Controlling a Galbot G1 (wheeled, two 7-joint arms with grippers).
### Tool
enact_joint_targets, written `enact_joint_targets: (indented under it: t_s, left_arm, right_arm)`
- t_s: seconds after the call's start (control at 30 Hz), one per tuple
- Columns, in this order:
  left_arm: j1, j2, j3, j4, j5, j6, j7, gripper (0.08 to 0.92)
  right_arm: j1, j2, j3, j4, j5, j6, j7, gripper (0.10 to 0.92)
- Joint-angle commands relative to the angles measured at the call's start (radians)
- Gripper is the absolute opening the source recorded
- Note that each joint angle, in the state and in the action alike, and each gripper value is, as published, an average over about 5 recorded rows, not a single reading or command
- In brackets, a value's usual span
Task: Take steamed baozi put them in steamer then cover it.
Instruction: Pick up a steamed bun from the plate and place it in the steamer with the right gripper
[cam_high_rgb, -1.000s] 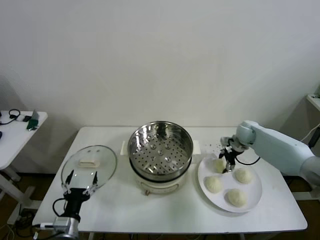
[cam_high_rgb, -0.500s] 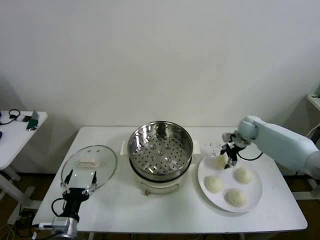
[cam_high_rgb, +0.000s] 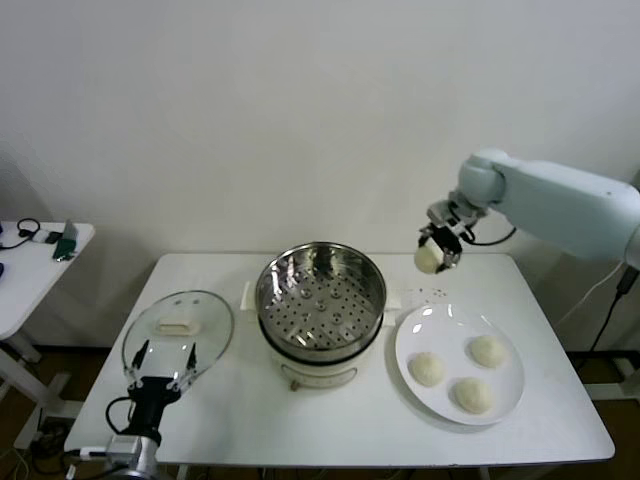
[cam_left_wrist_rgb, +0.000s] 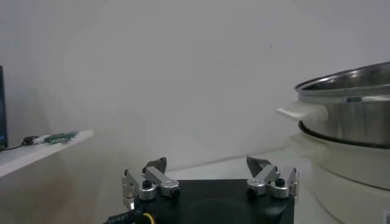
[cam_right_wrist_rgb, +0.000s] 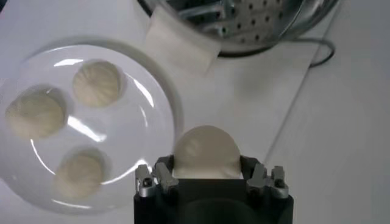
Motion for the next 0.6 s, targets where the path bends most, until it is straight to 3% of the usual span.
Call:
enact_joint_targets:
  t_s: [0.03,0.4,0.6]
  left_arm:
    - [0.005,0.004,0.000,0.001,-0.005,-0.002,0.000,0.823]
    - [0.008,0.015,-0.002,-0.002,-0.027,0.003,-0.006,0.823]
    - [0.006,0.020,-0.009,-0.017,-0.031,0.010,-0.007,0.823]
  right_arm:
    - [0.134,0.171,-0.006,0.102,-0.139,0.171,0.003,0.704]
    - [-0.040,0.367,0.101,0.022,-0.386,0.253,0.021,0.708]
    - [-0.153,0.426,0.123,-0.066,-0.437,0.259,0.019,0.712]
